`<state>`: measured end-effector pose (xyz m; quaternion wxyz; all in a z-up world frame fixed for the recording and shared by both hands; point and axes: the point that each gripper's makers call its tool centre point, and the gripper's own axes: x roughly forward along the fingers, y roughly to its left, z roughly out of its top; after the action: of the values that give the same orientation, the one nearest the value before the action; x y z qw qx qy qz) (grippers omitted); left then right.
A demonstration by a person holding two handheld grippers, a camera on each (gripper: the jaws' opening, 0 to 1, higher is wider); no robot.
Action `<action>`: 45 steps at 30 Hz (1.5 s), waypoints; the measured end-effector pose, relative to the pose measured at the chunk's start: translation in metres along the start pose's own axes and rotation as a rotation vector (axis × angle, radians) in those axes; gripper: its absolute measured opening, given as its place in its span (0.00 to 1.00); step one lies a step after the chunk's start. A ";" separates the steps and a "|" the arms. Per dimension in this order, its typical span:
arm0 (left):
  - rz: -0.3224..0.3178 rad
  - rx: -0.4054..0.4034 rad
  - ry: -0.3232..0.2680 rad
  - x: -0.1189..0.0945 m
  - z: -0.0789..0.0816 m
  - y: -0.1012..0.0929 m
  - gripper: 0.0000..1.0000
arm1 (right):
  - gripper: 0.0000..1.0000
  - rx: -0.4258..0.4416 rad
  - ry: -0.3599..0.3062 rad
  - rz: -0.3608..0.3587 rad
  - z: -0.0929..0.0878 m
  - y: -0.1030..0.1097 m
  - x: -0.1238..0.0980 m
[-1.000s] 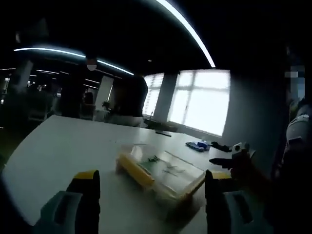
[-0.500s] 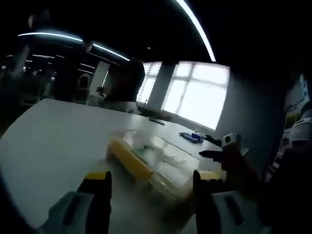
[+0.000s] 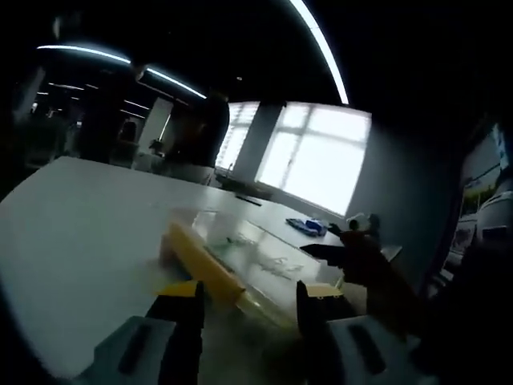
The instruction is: Arrange the small medicine boxes into an aligned row inside the storage area until every box is upright, visible, and separated from the surrounding clutter.
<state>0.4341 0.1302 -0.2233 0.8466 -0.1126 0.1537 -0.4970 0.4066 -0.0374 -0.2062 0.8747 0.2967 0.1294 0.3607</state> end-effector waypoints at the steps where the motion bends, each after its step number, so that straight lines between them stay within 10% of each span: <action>1: -0.001 -0.009 -0.009 0.000 0.000 0.000 0.46 | 0.48 0.001 0.002 -0.001 -0.001 0.000 0.001; 26: -0.007 -0.081 -0.001 0.000 -0.004 0.000 0.35 | 0.45 -0.253 0.171 -0.066 -0.034 0.005 0.013; 45: 0.016 -0.121 0.031 0.002 -0.004 0.001 0.29 | 0.40 -0.183 0.142 -0.092 -0.033 0.007 0.018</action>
<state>0.4341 0.1288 -0.2272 0.8397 -0.1546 0.1972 -0.4818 0.4009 -0.0061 -0.2283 0.9023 0.1832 0.1710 0.3507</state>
